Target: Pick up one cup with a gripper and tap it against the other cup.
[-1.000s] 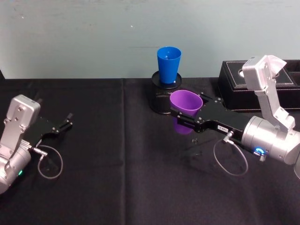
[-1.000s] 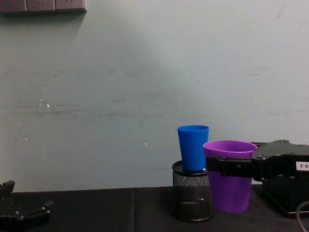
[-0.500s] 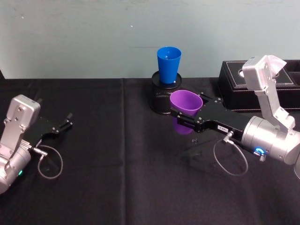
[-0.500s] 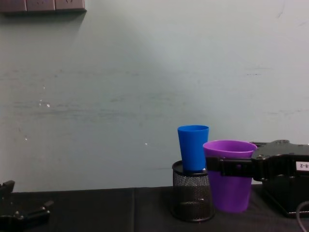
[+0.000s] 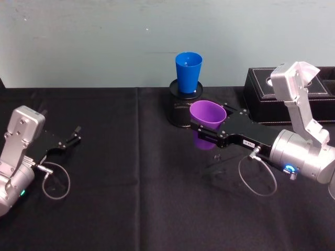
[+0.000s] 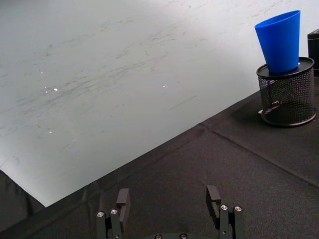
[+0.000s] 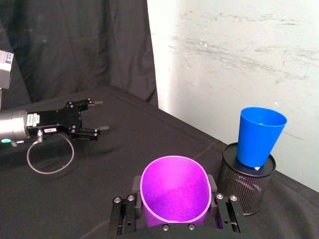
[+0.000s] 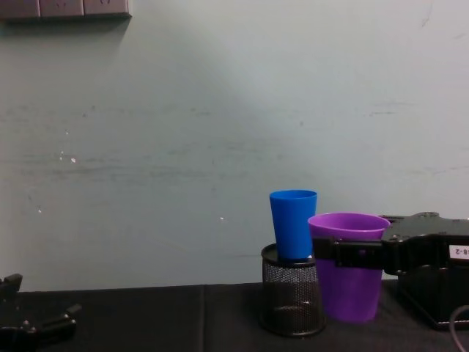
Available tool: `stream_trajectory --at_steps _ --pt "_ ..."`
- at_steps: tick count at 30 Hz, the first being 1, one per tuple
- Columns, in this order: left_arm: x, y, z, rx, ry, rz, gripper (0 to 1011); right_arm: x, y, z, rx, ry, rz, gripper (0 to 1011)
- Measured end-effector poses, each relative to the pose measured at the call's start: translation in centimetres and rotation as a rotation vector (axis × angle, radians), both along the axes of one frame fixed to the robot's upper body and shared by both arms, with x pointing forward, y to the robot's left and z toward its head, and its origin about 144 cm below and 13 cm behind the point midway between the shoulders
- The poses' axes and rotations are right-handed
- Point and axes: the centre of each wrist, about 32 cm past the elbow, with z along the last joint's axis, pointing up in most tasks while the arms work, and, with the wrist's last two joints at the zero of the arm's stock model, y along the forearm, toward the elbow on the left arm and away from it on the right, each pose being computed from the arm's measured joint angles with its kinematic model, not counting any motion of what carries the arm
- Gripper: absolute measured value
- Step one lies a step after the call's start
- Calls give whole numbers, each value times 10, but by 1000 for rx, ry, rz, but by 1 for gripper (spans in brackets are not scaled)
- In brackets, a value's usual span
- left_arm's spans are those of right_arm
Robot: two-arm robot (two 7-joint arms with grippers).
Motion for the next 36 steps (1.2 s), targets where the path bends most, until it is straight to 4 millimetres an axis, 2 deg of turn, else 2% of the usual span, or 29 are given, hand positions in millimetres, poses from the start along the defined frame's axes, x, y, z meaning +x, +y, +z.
stream_trajectory --at_steps 22,29,36 --pt "0 0 0 0 0 0 1000 1 1 -1 0 -2 4 720" --pt "0 0 0 0 0 0 1000 11 6 -7 13 -9 9 720" --pt "0 0 0 0 0 0 1000 33 12 -16 37 -4 -11 720"
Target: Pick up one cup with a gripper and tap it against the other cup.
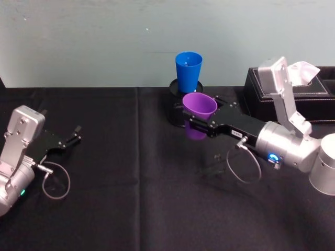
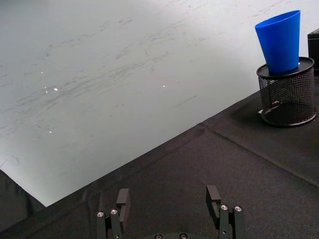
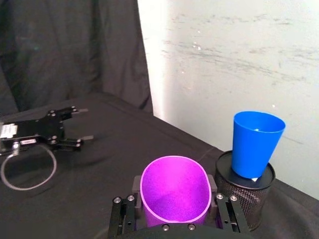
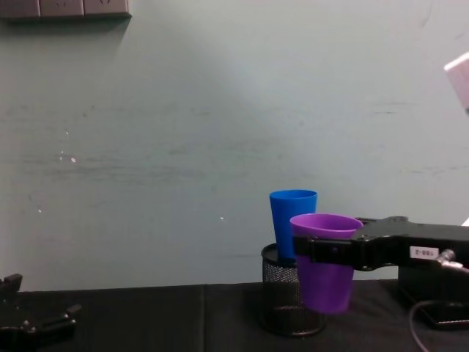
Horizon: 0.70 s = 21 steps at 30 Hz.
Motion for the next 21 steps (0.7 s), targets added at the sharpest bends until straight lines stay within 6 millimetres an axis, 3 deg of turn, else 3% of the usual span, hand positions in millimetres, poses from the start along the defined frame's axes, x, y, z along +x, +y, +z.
stream_trajectory --at_steps 21 --pt "0 0 0 0 0 0 1000 57 19 -7 22 14 -49 720"
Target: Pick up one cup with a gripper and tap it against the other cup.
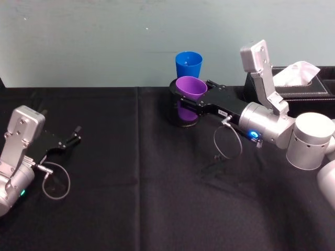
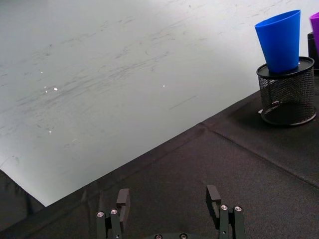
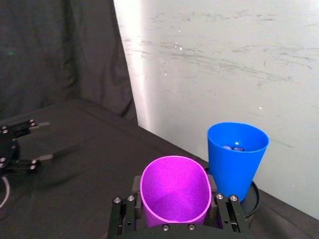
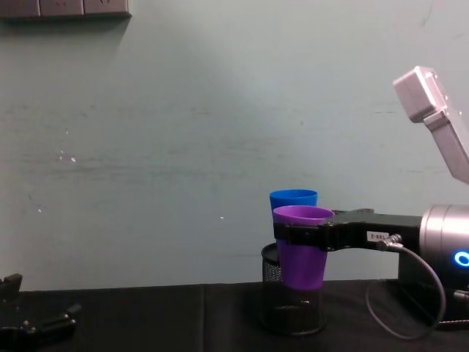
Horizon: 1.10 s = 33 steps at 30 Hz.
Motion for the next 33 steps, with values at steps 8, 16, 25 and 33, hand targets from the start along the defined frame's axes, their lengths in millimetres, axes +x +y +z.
stream_trajectory --at_steps 8,16,25,33 --pt "0 0 0 0 0 0 1000 13 7 1 4 2 -13 720" --pt "0 0 0 0 0 0 1000 21 10 2 8 10 -28 720" --pt "0 0 0 0 0 0 1000 29 10 5 7 12 -54 720" --pt "0 0 0 0 0 0 1000 35 10 7 8 17 -68 720"
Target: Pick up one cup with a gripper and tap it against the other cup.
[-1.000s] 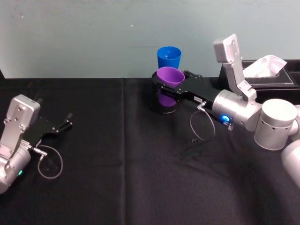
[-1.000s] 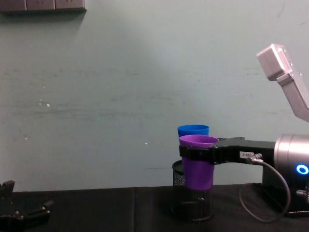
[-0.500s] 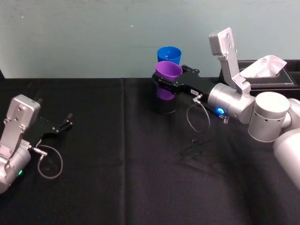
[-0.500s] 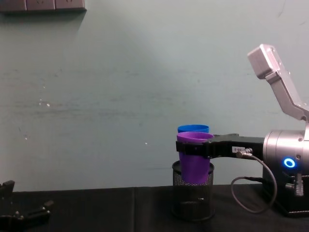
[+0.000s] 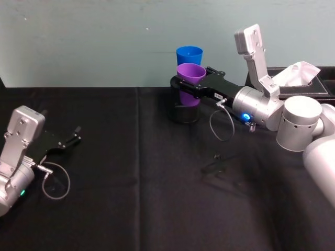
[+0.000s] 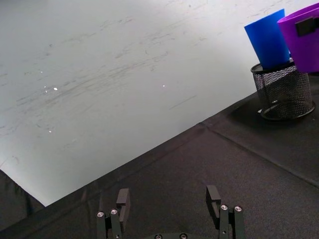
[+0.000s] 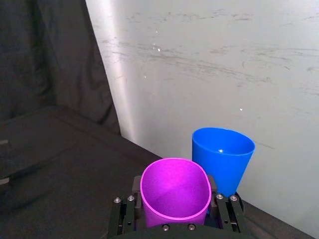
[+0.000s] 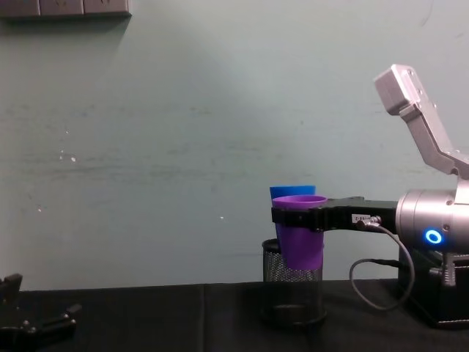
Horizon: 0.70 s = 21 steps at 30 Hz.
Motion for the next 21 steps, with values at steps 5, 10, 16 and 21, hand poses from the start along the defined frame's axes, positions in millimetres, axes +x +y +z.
stream_trajectory --at_steps 5,10,16,21 --pt "0 0 0 0 0 0 1000 3 1 2 2 -4 2 720" --pt "0 0 0 0 0 0 1000 3 1 3 6 -4 6 720" --pt "0 0 0 0 0 0 1000 3 1 2 5 -4 7 720" --pt "0 0 0 0 0 0 1000 3 1 2 5 -3 8 720"
